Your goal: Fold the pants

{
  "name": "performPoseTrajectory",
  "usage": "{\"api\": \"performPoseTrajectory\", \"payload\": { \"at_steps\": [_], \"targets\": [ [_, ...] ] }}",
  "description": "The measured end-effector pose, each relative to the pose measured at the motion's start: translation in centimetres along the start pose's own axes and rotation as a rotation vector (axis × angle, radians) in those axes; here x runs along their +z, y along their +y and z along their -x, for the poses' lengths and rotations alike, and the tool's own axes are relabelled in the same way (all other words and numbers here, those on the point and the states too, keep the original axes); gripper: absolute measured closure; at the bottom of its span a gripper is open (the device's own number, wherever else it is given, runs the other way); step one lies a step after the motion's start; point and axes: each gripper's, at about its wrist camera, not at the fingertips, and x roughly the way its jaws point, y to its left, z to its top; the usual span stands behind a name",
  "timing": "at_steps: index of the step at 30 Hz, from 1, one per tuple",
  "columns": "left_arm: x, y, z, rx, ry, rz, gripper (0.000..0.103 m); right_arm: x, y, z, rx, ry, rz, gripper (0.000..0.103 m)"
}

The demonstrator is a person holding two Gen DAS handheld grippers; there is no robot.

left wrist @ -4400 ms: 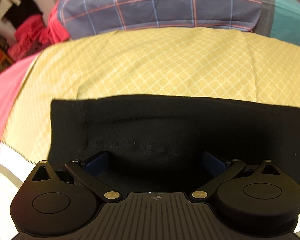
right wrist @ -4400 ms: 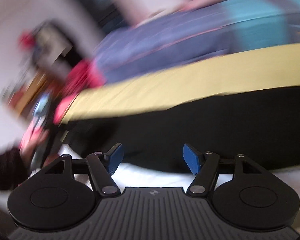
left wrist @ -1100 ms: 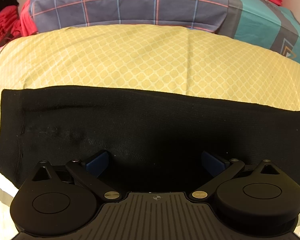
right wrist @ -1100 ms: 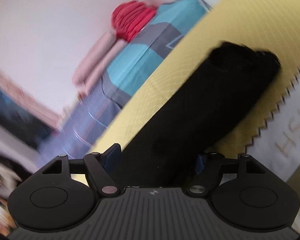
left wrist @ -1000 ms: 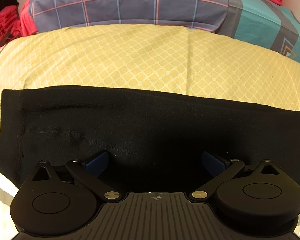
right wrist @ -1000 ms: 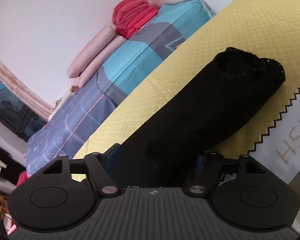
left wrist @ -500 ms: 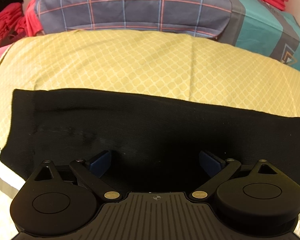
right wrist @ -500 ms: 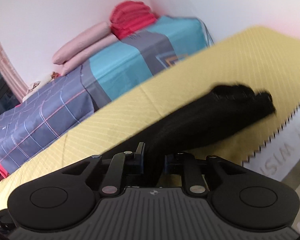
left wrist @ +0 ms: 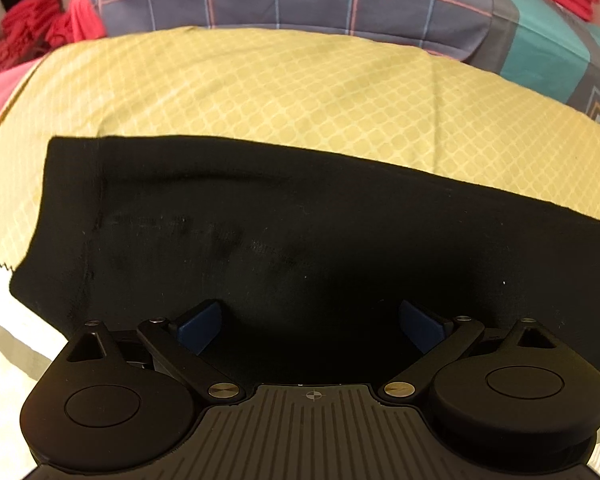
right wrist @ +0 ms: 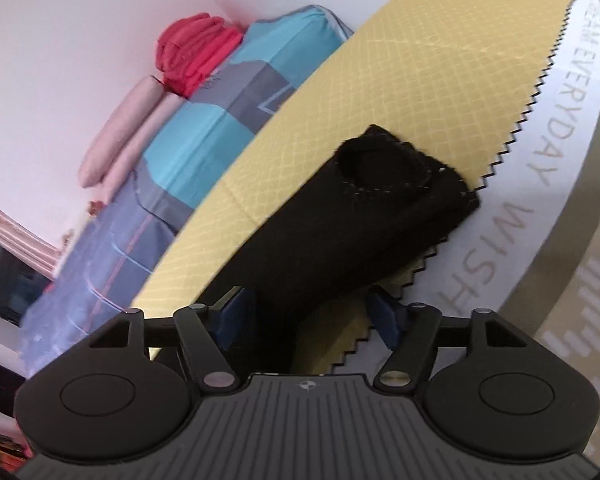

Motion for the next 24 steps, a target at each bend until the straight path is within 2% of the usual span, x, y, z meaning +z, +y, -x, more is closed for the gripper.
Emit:
{"api": "performPoseTrajectory", "payload": {
  "at_steps": [3,4,5,6,8,10,12,15,18,20,21,22,24],
  "targets": [
    [-0.1,-0.2,0.1,0.008,0.001,-0.016,0.000,-0.4,0.1,-1.1,0.071,0.009,-0.021,0.031],
    [0.0,-0.3,0.1,0.012,0.001,-0.021,0.000,-0.5,0.5,-1.3,0.061,-0.012,0.010,0.041],
    [0.0,-0.3,0.1,0.014,0.001,-0.024,0.000,-0.2,1.1,-1.5,0.024,-0.022,0.048,0.057],
    [0.1,-0.3,0.1,0.014,0.001,-0.025,0.000,0.3,1.9,-1.9,-0.041,-0.015,0.073,0.081],
    [0.2,-0.2,0.3,0.012,0.004,-0.021,0.000,0.4,3.6,-1.5,-0.086,-0.064,0.127,0.083],
    [0.2,0.0,0.8,0.014,-0.002,-0.017,0.000,-1.2,8.0,-0.2,-0.127,-0.170,0.370,0.083],
    [0.0,0.5,1.6,0.015,-0.020,-0.005,0.000,-5.1,13.0,1.3,-0.132,-0.291,0.688,0.083],
    [-0.3,1.8,2.7,0.014,-0.052,0.038,0.000,-14.6,18.7,2.9,0.000,-0.406,1.132,0.081],
    [-0.3,3.1,3.1,0.030,-0.059,0.081,0.000,-25.8,20.1,1.6,0.178,-0.397,1.589,0.074],
    [-0.3,3.8,3.1,0.050,-0.049,0.094,0.000,-32.5,18.6,-0.8,0.204,-0.279,1.955,0.079],
    [-0.4,4.2,3.2,0.058,-0.047,0.100,0.000,-34.1,17.9,-1.5,0.201,-0.232,2.041,0.085],
    [-0.4,4.6,3.5,0.061,-0.048,0.104,0.000,-34.8,17.4,-1.7,0.182,-0.278,2.060,0.085],
    [-0.5,5.1,4.1,0.057,-0.067,0.110,0.000,-33.7,17.9,-1.4,0.195,-0.254,2.013,0.085]
  ]
}}
